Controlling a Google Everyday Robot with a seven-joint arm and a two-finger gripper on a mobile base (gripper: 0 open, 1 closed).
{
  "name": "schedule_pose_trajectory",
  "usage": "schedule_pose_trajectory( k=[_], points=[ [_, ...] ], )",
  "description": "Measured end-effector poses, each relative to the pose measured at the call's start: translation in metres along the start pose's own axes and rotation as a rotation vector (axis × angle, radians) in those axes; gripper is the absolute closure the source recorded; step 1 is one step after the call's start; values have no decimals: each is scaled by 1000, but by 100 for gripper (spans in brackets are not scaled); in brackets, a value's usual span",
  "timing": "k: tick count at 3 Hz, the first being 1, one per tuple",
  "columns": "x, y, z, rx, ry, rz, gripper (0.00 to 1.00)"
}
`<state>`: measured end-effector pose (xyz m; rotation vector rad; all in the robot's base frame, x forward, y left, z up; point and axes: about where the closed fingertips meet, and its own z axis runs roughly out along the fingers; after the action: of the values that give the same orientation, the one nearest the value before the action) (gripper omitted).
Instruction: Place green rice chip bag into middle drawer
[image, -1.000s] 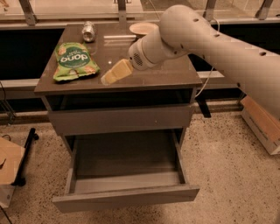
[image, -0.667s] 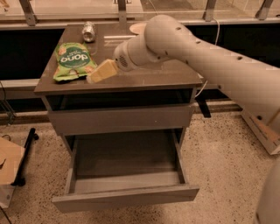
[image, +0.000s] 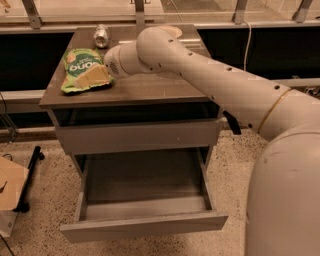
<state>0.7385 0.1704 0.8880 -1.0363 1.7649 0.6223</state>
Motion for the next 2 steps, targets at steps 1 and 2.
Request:
schedule_pose_trajectory(
  k=[1, 2],
  points=[
    [-8, -3, 41, -22, -19, 17, 0],
    [-12, -4, 77, -51, -22, 30, 0]
  ],
)
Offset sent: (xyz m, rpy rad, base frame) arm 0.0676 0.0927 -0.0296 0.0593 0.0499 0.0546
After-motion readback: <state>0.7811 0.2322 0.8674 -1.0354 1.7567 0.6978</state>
